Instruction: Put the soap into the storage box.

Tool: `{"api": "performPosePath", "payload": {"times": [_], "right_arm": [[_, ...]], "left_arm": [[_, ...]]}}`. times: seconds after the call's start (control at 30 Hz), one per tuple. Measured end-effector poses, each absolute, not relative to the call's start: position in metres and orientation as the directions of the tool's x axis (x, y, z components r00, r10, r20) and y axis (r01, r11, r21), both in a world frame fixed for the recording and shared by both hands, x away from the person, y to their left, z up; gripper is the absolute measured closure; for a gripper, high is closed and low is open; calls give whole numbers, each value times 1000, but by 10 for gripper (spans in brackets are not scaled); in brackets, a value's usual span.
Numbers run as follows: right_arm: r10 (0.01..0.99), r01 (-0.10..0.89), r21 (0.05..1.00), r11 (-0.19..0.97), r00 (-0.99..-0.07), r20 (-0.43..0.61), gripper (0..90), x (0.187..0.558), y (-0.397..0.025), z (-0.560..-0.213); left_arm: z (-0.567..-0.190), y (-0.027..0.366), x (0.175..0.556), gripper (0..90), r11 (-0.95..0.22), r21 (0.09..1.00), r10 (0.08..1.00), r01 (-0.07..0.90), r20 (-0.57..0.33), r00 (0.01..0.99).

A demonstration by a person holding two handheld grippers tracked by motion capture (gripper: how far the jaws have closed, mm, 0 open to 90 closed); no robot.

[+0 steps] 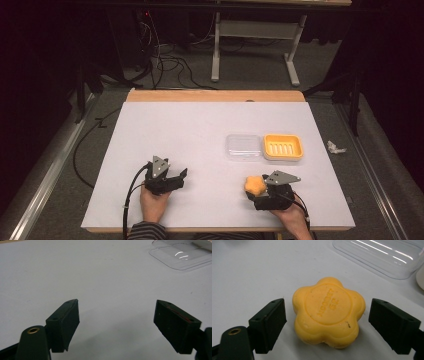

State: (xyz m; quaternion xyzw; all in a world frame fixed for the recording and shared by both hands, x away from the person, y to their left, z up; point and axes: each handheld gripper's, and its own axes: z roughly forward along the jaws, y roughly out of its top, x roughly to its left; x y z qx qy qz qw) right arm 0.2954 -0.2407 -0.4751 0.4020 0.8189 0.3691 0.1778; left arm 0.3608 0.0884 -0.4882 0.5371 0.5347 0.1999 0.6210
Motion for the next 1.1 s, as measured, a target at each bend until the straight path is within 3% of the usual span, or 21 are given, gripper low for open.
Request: {"api": "performPosePath", "payload": {"times": [0.47, 0.6, 1.1], "right_arm": [[794, 554, 708, 438, -608, -15, 169, 305, -231, -478], [786, 539, 708, 457, -617, -37, 245, 305, -229, -480], [776, 541, 706, 458, -631, -20, 257, 306, -232, -481]], "left_arm": [[-488, 89, 361, 214, 344, 880, 822, 327, -451, 349], [-488, 89, 361, 214, 344, 880, 821, 326, -451, 350], [-488, 88, 361, 215, 346, 880, 820, 324, -452, 351]]}}
